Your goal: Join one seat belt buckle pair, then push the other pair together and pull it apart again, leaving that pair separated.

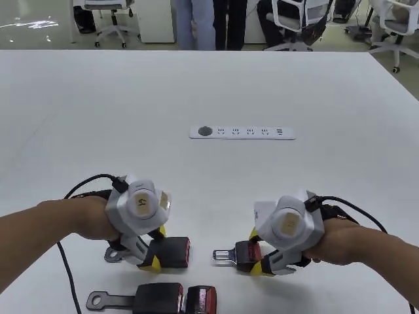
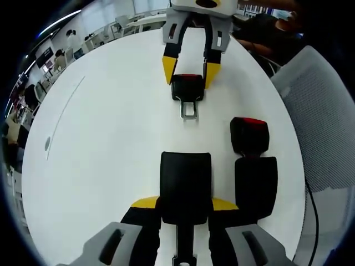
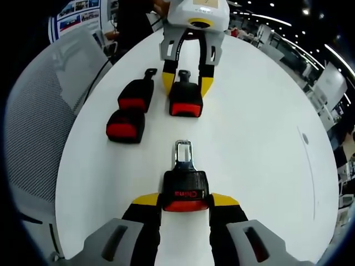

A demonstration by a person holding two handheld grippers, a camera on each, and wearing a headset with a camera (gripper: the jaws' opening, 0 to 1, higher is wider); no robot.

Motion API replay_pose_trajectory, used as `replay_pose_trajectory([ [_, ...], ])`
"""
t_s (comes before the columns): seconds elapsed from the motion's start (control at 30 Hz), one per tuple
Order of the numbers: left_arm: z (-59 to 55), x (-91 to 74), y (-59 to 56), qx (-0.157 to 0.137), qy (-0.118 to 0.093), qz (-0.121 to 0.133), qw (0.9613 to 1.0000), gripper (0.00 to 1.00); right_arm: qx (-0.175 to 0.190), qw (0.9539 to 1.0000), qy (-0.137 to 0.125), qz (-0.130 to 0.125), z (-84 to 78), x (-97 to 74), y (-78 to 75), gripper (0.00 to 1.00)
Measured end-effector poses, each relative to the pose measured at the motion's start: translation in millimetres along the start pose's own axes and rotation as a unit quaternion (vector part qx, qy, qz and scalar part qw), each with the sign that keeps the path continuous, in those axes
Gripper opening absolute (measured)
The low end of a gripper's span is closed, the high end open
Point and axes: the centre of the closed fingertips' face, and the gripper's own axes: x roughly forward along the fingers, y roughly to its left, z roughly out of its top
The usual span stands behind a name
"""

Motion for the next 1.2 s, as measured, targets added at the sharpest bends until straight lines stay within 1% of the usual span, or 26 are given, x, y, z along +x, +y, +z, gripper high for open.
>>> replay_pose_trajectory([
  [0.23, -3.8, 2.0, 2.8, 0.001, 0.0, 0.001, 1.0, 0.34, 0.002, 1.0, 0.005, -0.001, -7.1, -2.7, -1.1, 0.3],
  [0.33, -6.2, 2.8, 4.2, -0.001, -0.004, 0.001, 1.0, 0.34, 0.004, 1.0, 0.007, -0.001, -9.6, -4.6, 0.6, 0.3],
  [0.5, -2.8, 2.1, 2.6, -0.003, -0.007, 0.001, 1.0, 0.34, -0.003, 0.9999, 0.009, -0.004, -12.0, -5.4, 1.3, 0.31],
  [0.53, -2.6, 2.0, 2.5, -0.004, -0.006, 0.001, 1.0, 0.34, -0.016, 0.9998, 0.01, -0.007, -12.8, -5.0, 1.1, 0.31],
  [0.57, -2.2, 1.4, 2.1, -0.005, -0.005, 0.002, 1.0, 0.34, -0.018, 0.9997, 0.011, -0.009, -13.6, -4.6, 1.4, 0.31],
  [0.63, -2.3, 1.1, 2.3, -0.006, -0.005, 0.004, 1.0, 0.35, -0.016, 0.9998, 0.006, -0.011, -14.0, -2.2, 0.6, 0.36],
  [0.67, -2.6, 0.7, 4.5, -0.01, -0.005, 0.011, 0.9999, 0.36, -0.012, 0.9998, 0.001, -0.016, -12.5, -3.9, 0.4, 0.38],
  [0.77, -4.1, 0.5, 7.0, -0.013, -0.008, 0.02, 0.9997, 0.38, -0.016, 0.9996, 0.005, -0.022, -14.5, -6.8, 0.9, 0.4],
  [0.87, -5.6, -1.1, 6.9, -0.005, -0.007, 0.029, 0.9995, 0.39, -0.013, 0.9996, 0.003, -0.025, -15.3, -10.1, 1.0, 0.42],
  [0.93, -8.5, -3.0, 7.4, 0.003, -0.004, 0.038, 0.9993, 0.4, -0.008, 0.9994, 0.0, -0.034, -15.7, -12.4, -1.1, 0.44],
  [0.97, -9.2, -4.1, 4.4, 0.009, -0.002, 0.041, 0.9991, 0.4, -0.005, 0.9994, -0.004, -0.035, -15.1, -13.7, -1.5, 0.45],
  [1.0, -10.1, -5.0, 4.4, 0.012, -0.001, 0.045, 0.9989, 0.4, 0.002, 0.9992, -0.01, -0.037, -13.5, -16.2, -1.3, 0.45],
  [1.03, -14.0, -7.2, 6.6, 0.015, 0.004, 0.053, 0.9985, 0.41, 0.006, 0.9991, -0.013, -0.041, -13.0, -17.7, -2.0, 0.46],
  [1.1, -17.3, -9.3, 8.7, 0.017, 0.006, 0.062, 0.9979, 0.42, 0.019, 0.9984, -0.027, -0.046, -12.3, -18.7, -3.3, 0.48],
  [1.13, -18.8, -11.7, 11.0, 0.011, 0.0, 0.072, 0.9973, 0.42, 0.025, 0.998, -0.035, -0.046, -11.4, -20.2, -2.2, 0.49],
  [1.17, -19.4, -12.7, 11.2, 0.009, -0.002, 0.073, 0.9973, 0.42, 0.029, 0.9977, -0.038, -0.048, -10.9, -21.9, -1.0, 0.5],
  [1.2, -21.7, -16.5, 11.9, -0.002, -0.008, 0.079, 0.9968, 0.43, 0.033, 0.9974, -0.041, -0.05, -10.3, -23.5, 0.1, 0.52],
])
